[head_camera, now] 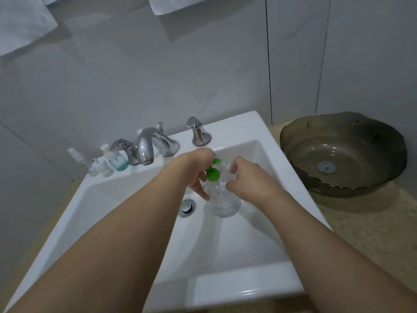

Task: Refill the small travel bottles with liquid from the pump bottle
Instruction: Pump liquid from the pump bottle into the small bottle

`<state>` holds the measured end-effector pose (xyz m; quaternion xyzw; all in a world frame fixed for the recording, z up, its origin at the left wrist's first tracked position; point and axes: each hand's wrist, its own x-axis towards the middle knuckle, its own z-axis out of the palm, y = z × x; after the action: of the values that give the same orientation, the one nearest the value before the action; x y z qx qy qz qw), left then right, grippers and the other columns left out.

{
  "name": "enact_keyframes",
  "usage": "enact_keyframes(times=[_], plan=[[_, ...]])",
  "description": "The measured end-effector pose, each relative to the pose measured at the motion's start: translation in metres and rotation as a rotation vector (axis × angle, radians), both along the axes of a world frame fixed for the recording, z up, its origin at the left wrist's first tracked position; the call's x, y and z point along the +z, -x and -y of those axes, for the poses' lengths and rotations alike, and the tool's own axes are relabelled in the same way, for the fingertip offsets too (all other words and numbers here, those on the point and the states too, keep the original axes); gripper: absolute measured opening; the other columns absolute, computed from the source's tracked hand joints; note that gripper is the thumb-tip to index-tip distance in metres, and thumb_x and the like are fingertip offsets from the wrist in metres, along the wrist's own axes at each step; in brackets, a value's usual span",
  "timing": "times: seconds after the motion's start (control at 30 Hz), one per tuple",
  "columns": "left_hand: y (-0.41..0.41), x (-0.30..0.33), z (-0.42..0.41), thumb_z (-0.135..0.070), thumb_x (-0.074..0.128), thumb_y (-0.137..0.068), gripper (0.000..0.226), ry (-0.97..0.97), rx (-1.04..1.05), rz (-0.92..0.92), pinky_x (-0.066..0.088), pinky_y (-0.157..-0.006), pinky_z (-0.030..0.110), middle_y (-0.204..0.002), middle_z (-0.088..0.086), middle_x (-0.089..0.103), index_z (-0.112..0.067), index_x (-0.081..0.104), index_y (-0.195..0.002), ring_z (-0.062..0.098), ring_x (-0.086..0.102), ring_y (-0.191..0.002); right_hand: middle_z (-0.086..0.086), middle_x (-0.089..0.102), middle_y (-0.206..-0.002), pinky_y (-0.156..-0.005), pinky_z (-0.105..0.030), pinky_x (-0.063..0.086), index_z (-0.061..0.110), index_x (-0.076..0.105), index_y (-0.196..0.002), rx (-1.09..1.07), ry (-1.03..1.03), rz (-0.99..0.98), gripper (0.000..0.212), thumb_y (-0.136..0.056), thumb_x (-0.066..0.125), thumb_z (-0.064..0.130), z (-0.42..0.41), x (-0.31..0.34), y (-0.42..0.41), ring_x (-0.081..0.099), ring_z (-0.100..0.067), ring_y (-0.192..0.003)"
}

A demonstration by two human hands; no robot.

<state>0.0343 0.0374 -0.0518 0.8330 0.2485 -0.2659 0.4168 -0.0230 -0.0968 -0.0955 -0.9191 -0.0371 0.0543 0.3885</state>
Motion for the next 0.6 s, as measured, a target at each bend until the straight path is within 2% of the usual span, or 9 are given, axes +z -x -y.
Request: enact_keyframes(times=[0.13,0.2,0.33,0.4,0.5,0.53,0.6], plan=[[-0.001,-0.004,0.002,-0.017,0.031,-0.099,0.040,-0.149,-0.063,0.026,0.061,-0.071,0.063,-0.119,0.021,0.057,0.001,0.058,-0.122,0.055,0.068,-0.089,-0.002,0.056,-0.095,-0.071,-0.034,0.047,0.016,0.050,-0.104,0.017,0.001,-0.016,0.023,-0.085,0.061,0.021,0.000,-0.001,0.000,0.057,-0.025,-0.088],[0.000,-0.010,0.002,-0.015,0.029,-0.096,0.041,-0.187,-0.081,0.050,0.062,-0.072,0.060,-0.117,0.020,0.058,0.003,0.058,-0.119,0.051,0.070,-0.085,-0.003,0.056,-0.096,-0.071,-0.033,0.047,0.014,0.050,-0.102,0.044,0.036,-0.020,0.022,-0.084,0.060,0.019,-0.001,-0.002,0.000,0.057,-0.025,-0.088],[0.003,-0.021,0.001,-0.014,0.027,-0.095,0.043,-0.202,-0.096,0.102,0.061,-0.053,0.044,-0.120,0.021,0.059,0.004,0.057,-0.121,0.045,0.067,-0.083,-0.003,0.054,-0.097,-0.068,-0.029,0.042,0.014,0.048,-0.099,0.067,0.074,-0.036,0.019,-0.084,0.059,0.016,-0.002,-0.002,0.000,0.055,-0.024,-0.087],[0.002,-0.021,0.000,-0.014,0.027,-0.094,0.044,-0.208,-0.109,0.105,0.060,-0.050,0.042,-0.121,0.022,0.061,0.004,0.058,-0.121,0.044,0.067,-0.082,-0.002,0.053,-0.094,-0.068,-0.029,0.042,0.015,0.048,-0.097,0.069,0.079,-0.026,0.018,-0.083,0.059,0.016,-0.001,-0.002,0.000,0.054,-0.024,-0.086],[0.000,-0.014,-0.001,-0.019,0.031,-0.098,0.041,-0.181,-0.115,0.060,0.064,-0.069,0.053,-0.123,0.021,0.061,0.001,0.058,-0.122,0.047,0.069,-0.087,0.000,0.055,-0.093,-0.067,-0.029,0.042,0.016,0.049,-0.095,0.064,0.079,0.000,0.018,-0.081,0.060,0.018,0.001,0.000,0.000,0.055,-0.023,-0.085],[0.000,-0.010,-0.002,-0.026,0.034,-0.102,0.040,-0.154,-0.110,0.032,0.063,-0.075,0.056,-0.124,0.021,0.060,-0.001,0.057,-0.124,0.049,0.069,-0.092,0.000,0.056,-0.092,-0.066,-0.030,0.042,0.017,0.049,-0.094,0.054,0.073,0.014,0.018,-0.081,0.061,0.019,0.001,0.000,0.000,0.055,-0.023,-0.084],[0.001,0.002,-0.003,-0.046,0.040,-0.104,0.049,-0.052,-0.080,-0.037,0.061,-0.077,0.059,-0.130,0.022,0.057,-0.006,0.052,-0.131,0.054,0.065,-0.100,0.001,0.058,-0.089,-0.064,-0.030,0.041,0.019,0.049,-0.093,0.027,0.062,0.063,0.018,-0.080,0.062,0.022,0.004,0.002,-0.001,0.055,-0.023,-0.081]])
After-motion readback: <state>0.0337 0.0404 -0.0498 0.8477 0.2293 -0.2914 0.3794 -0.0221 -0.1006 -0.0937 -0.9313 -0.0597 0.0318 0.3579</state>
